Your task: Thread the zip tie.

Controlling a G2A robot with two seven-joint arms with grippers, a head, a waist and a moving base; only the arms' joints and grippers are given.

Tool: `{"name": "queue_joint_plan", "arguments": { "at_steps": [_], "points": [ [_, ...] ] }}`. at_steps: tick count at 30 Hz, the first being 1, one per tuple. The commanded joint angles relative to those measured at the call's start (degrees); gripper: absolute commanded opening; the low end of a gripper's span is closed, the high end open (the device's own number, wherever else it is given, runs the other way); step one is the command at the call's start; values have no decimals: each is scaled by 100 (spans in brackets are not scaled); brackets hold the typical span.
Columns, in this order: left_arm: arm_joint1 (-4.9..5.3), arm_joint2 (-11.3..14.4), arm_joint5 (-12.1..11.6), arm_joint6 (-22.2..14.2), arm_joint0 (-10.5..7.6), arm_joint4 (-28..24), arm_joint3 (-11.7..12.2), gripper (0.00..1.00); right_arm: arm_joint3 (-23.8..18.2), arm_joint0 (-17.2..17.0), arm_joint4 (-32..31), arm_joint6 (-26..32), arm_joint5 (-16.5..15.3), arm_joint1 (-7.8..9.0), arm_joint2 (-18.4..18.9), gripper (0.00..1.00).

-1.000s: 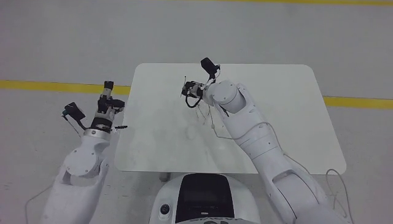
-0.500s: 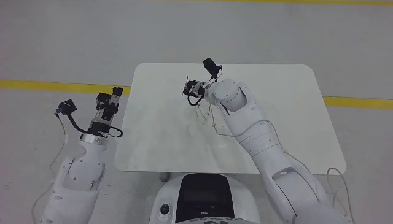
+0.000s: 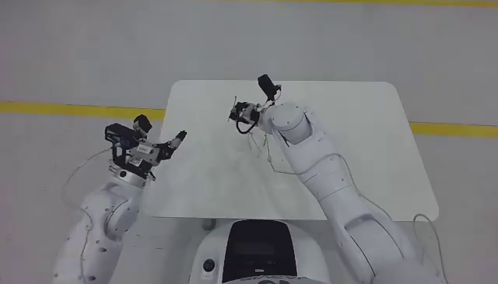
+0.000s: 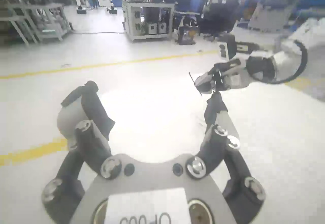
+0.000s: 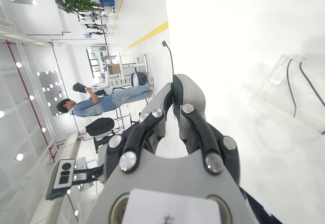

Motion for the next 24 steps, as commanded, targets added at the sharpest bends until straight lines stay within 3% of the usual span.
{"name": "queue_joint_plan", "arguments": {
  "at_steps": [1,9,11,14,18,19,21,22,24],
  "points": [
    [-1,63,102,254,-10,462,46,100,122,71,463,82,0,-41,111,0],
    [3,54,134,234,-24,564,41,100,122,71,463,82,0,-41,111,0],
    [64,90,369,186,-84,1913,-71,100,58,10,422,-70,-1,-41,75,0],
    [364,226,582,136,-141,1913,-177,100,8,-14,446,-323,0,-54,45,0],
    [1079,551,875,25,-284,1913,-275,100,34,37,505,-464,0,-83,-14,0],
    [1347,759,1014,20,-347,1913,-256,100,63,65,531,-499,0,-98,-41,0],
    [1726,1135,1372,96,-475,1913,-168,100,131,113,587,-557,0,-126,-88,0],
    [1972,1435,1624,163,-593,1913,-92,100,186,147,627,-589,0,-149,-131,0],
    [2328,1948,2004,292,-829,1913,29,100,291,206,718,-623,0,-188,-191,0]
  ]
}}
